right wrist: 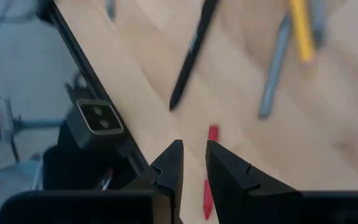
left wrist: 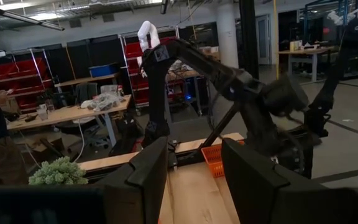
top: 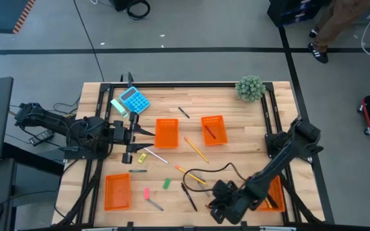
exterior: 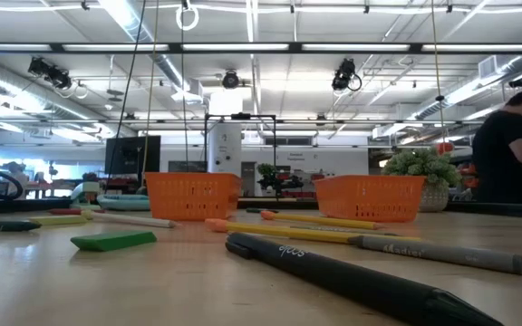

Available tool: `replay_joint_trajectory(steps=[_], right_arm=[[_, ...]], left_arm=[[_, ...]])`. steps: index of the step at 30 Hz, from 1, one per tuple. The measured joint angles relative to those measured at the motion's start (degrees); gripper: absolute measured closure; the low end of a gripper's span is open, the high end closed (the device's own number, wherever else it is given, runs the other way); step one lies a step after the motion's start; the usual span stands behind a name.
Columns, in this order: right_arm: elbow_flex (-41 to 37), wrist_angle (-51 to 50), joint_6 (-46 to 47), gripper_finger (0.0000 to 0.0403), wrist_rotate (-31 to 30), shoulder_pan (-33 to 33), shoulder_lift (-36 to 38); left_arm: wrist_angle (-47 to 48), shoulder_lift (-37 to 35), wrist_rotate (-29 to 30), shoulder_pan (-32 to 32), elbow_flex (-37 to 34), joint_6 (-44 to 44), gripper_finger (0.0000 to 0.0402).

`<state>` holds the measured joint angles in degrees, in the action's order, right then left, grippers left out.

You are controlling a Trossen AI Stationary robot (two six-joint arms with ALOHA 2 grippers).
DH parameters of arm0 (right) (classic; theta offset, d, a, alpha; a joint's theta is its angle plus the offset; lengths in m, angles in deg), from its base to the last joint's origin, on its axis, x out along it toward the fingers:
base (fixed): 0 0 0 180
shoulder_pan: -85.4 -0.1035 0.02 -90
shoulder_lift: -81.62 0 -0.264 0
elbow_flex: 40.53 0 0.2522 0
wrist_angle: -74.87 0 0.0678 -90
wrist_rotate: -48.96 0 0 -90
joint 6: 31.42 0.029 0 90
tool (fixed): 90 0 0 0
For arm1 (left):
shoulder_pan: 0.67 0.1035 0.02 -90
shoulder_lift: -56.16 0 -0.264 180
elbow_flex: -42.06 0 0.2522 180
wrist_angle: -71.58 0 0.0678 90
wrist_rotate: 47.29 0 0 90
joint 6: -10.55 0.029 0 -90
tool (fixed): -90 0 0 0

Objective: Sort crayons/erasers/pens/pencils in bins
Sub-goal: Put the red crayon into the top right orange bin

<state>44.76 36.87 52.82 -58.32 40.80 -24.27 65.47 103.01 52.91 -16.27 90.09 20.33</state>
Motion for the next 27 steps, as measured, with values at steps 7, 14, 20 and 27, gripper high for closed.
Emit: replay_joint_trajectory(steps=[7,14,20,27], right_arm=[[2.1,2.3,-0.8,0.0327,7.3,1.6,-5.6],[3.9,2.2,-2.2,0.0327,8.9,1.8,-7.9],[4.1,2.1,-3.0,0.0327,13.9,1.7,-10.9],[4.2,1.2,-3.0,0.0327,14.1,1.7,-11.2]], left_arm=[[0.0,0.0,0.0,0.0,0.0,0.0,0.0239],[0.0,0.0,0.0,0.0,0.0,0.0,0.0239],[0.0,0.0,0.0,0.0,0.0,0.0,0.0239],[0.0,0.0,0.0,0.0,0.0,-0.1,0.0239]])
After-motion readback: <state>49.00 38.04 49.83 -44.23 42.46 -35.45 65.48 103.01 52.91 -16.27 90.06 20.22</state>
